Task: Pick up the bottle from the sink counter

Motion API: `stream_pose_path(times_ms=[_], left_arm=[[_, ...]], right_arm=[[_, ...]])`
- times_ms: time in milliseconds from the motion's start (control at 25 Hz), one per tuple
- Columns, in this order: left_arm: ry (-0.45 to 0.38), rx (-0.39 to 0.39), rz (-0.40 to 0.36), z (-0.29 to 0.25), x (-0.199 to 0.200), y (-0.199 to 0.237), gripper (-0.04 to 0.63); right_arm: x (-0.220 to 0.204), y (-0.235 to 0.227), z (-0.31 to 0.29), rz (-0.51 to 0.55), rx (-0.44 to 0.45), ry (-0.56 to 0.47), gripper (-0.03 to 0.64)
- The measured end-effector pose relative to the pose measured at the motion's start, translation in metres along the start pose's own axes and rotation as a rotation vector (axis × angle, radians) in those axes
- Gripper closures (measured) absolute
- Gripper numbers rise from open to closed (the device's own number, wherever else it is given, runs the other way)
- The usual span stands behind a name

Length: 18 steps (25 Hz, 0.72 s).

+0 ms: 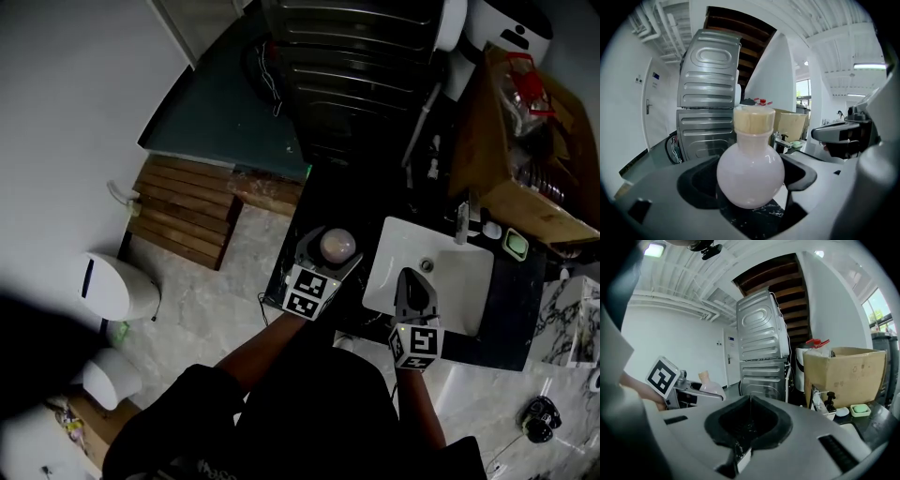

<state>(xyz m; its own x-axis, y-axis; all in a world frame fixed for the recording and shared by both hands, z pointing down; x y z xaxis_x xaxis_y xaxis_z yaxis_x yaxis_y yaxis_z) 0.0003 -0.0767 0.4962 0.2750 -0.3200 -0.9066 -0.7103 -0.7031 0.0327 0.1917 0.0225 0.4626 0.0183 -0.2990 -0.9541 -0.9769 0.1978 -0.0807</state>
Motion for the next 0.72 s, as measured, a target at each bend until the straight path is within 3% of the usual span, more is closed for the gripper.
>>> stream_pose_path(times_ms=[400,720], left_arm=[[-0.070,0.016,0.070,0.061,0.004,-0.065,0.212],[-0.117,0.000,0.152,0.079,0.004,-0.047,0.212]], right_arm=[[-0.018,0.009,0.050,-0.010,0.012,-0.007,0.578],[-0.002,0.020,0.053,0.019,-0.037,-0.032,0.578]])
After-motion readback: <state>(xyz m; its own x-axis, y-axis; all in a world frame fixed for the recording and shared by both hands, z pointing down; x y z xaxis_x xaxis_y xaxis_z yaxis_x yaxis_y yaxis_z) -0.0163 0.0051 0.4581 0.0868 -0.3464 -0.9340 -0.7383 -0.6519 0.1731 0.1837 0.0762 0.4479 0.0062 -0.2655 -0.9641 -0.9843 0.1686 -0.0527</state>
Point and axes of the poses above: the fingertips, and each gripper's own axes: z backward along the fingers, y to its left, x out of its top, the point moved 8 cm from there along z, backward along the fingers, and after that the axes turned 2 degrees about y, right-handed, at the moved point
